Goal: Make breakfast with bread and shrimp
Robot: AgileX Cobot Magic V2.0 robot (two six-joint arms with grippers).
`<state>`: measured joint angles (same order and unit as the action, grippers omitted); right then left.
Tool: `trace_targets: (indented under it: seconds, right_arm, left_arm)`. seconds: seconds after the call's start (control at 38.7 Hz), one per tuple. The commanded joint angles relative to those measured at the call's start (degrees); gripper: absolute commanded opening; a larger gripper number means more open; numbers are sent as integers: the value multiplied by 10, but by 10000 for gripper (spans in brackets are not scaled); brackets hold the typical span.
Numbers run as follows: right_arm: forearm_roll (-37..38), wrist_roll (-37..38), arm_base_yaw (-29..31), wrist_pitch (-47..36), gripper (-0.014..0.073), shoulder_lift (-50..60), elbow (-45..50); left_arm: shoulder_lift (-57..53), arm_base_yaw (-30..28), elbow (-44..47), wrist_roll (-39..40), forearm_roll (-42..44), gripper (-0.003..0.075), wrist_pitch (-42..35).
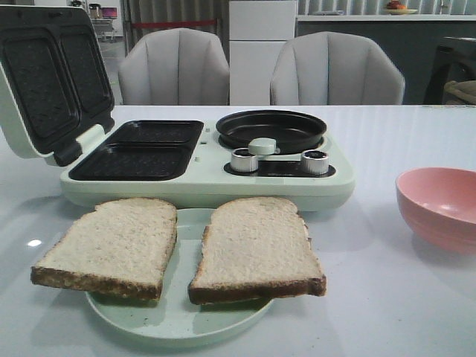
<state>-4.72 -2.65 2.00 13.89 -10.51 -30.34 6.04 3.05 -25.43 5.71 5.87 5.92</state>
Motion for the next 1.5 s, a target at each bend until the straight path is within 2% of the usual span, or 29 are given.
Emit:
trace_targets:
  seconds: [0.0,0.1,0.21,0.36,0.44,0.62,0.78,0.85,0.93,0.98,1.09,1.16,1.21,1.34,1.47]
  right_arm:
    - [-1,-4,1,26,15,-64,-73]
    - [-1,-4,1,82,15,-114,-105]
    - [-1,-4,1,106,15,-168,-105]
    - [-1,-4,1,163,15,-259,-105]
    - [-3,-4,1,173,15,-299,-105]
    - [-17,-4,1,187,15,-365,-105]
    - [-8,-4,1,202,22,-396,-105]
    - [-5,-4,1,207,66,-401,-105]
    - [-4,-4,1,210,166,-401,-105]
    - [-4,-4,1,209,279,-401,-105]
    - [-4,-4,1,201,467,-401,-105]
    - [-4,-4,1,195,538,-401,-105]
    - [-4,-4,1,195,545,-401,-105]
    - [-4,-4,1,195,542,-401,-105]
    - [-4,-4,1,195,542,-401,-105]
  left_arm:
    - [56,3,-77,2,0,100,41]
    - [103,3,-123,2,-8,100,118]
    - [153,3,-135,2,-24,100,160]
    - [220,3,-111,2,-62,100,168]
    - [246,3,-109,2,-70,100,193]
    - [293,3,-109,2,-69,100,187]
    - [320,3,-109,2,-16,100,198]
    - [327,3,-109,2,5,109,209]
    - [333,3,-109,2,16,175,216]
    - [334,3,-109,2,16,260,216]
    - [334,3,-109,2,16,495,215]
    - [334,3,-109,2,16,593,215]
    - [334,3,-108,2,16,610,213]
    - [334,4,-105,2,11,585,212]
    - [341,36,-100,-28,10,571,201]
